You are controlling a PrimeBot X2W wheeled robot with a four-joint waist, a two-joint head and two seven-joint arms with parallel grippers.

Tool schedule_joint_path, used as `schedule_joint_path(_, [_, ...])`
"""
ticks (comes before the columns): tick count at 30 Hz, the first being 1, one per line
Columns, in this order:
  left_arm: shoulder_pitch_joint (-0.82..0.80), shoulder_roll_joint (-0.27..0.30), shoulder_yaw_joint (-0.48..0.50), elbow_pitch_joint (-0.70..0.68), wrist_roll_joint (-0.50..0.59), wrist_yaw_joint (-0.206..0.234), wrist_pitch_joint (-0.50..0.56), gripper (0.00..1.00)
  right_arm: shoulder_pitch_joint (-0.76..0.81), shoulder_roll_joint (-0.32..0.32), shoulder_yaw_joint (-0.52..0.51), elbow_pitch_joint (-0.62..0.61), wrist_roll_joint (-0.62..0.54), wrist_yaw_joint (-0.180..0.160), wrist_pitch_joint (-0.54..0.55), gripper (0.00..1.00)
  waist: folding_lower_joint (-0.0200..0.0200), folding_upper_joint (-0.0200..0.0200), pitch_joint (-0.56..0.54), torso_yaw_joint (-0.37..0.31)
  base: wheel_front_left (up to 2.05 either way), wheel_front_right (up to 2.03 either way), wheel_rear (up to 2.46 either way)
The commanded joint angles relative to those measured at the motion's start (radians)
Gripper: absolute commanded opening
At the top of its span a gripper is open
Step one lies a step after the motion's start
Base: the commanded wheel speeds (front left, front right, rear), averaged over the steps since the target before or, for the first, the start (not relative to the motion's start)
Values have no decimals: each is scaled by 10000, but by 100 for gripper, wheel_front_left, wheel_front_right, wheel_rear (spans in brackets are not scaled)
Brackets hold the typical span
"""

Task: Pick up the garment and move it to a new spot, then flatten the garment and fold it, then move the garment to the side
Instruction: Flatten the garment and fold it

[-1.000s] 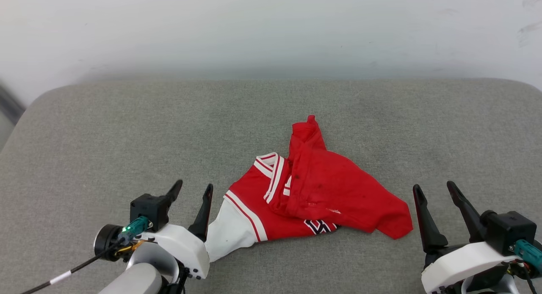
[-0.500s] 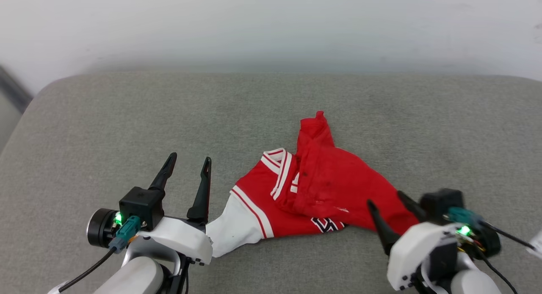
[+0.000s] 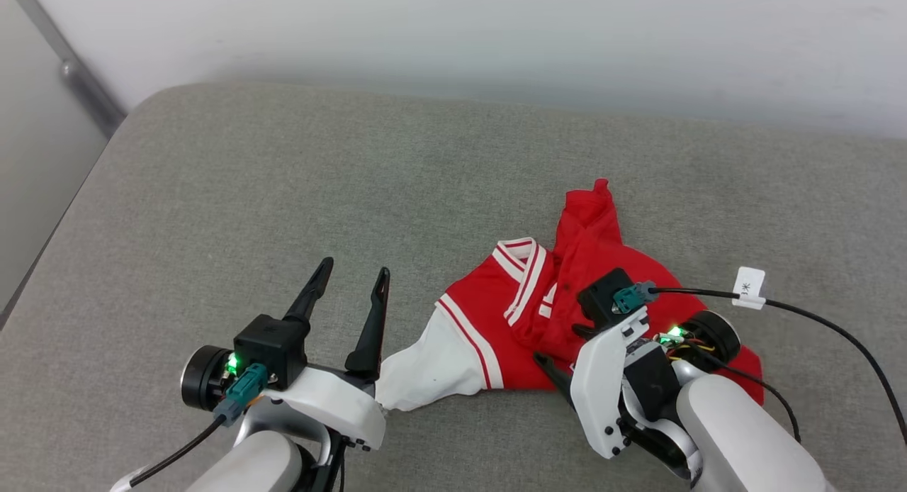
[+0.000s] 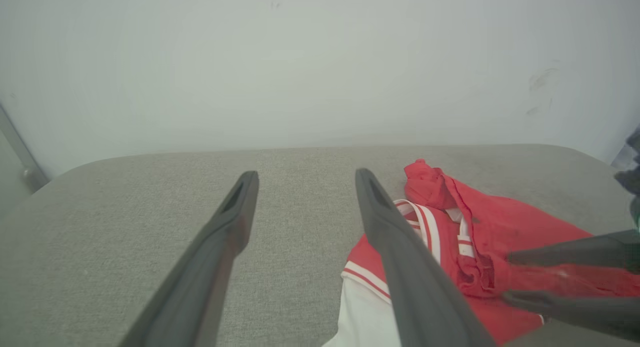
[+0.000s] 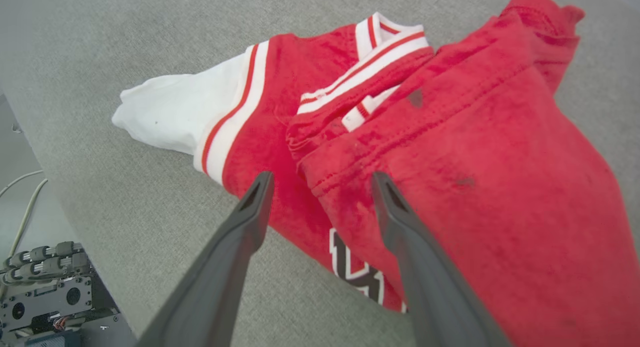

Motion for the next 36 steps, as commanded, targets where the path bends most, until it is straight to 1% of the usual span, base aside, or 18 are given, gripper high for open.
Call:
schedule_joint_path(1, [-127, -40, -32, 37, 53, -29, -40, 100, -232, -65, 136, 210, 106, -3, -2, 100, 0, 0, 110, 151, 0, 0, 0])
schedule_joint_path(4, [-179, -127, -41, 141, 83, -99, -42, 100, -623, -149, 499, 887, 199, -3, 24, 100, 0, 0, 207, 252, 0, 0, 0])
schedule_joint_path(6, [-182, -179, -44, 174, 74, -117, -43, 100, -849, -157, 556, 1256, 233, -3, -62, 100, 0, 0, 260, 284, 0, 0, 0])
schedule_joint_path(7, [-184, -198, -42, 201, 65, -143, -44, 100, -940, -151, 615, 1435, 239, -3, -76, 47, 0, 0, 283, 288, 0, 0, 0])
schedule_joint_path(8, [-184, -208, -28, 221, 67, -165, -45, 100, -1035, -159, 618, 1560, 214, -3, -166, 6, 0, 0, 293, 287, 0, 0, 0])
schedule_joint_path(9, [-174, -215, -9, 243, 64, -167, -45, 100, -1131, -147, 599, 1653, 190, -4, -257, 0, 0, 0, 302, 272, 0, 0, 0])
schedule_joint_path(13, [-134, -255, 49, 339, 72, -152, -47, 100, -1417, -185, 478, 1838, 58, -4, -690, 0, 0, 0, 308, 166, 0, 0, 0])
schedule_joint_path(16, [-115, -257, 146, 377, 91, -141, -47, 100, -1588, -303, -60, 1644, -16, -4, -1164, 0, 0, 0, 273, -1, 0, 0, 0])
schedule_joint_path(17, [-95, -254, 173, 376, 98, -132, -47, 100, -1575, -298, -293, 1578, 16, -4, -1269, 0, 0, 0, 263, -55, 0, 0, 0])
schedule_joint_path(18, [-95, -254, 173, 376, 98, -132, -47, 100, -1575, -298, -293, 1578, 16, -4, -1269, 0, 0, 0, 263, -55, 0, 0, 0])
schedule_joint_path(19, [-66, -252, 200, 373, 114, -126, -47, 100, -1558, -341, -574, 1496, -33, -3, -1382, 0, 0, 0, 249, -110, 0, 0, 0])
schedule_joint_path(22, [21, -257, 255, 359, 148, -119, -37, 100, -1252, -412, -1660, 1319, -81, -3, -1610, 0, 0, 0, 205, -250, 0, 0, 0])
schedule_joint_path(26, [98, -260, 292, 336, 168, -140, -38, 100, -594, -376, -3612, 1168, -279, -3, -1865, 0, 0, 0, 143, -394, 0, 0, 0])
schedule_joint_path(32, [153, -235, 314, 332, 164, -141, -38, 100, 933, 179, -6441, 1209, -533, -3, -2032, 0, 0, 0, 90, -538, 0, 0, 0])
schedule_joint_path(36, [130, -211, 294, 347, 159, -174, -38, 100, 1828, 623, -7883, 1552, -766, -3, -2110, 0, 0, 0, 102, -555, 0, 0, 0])
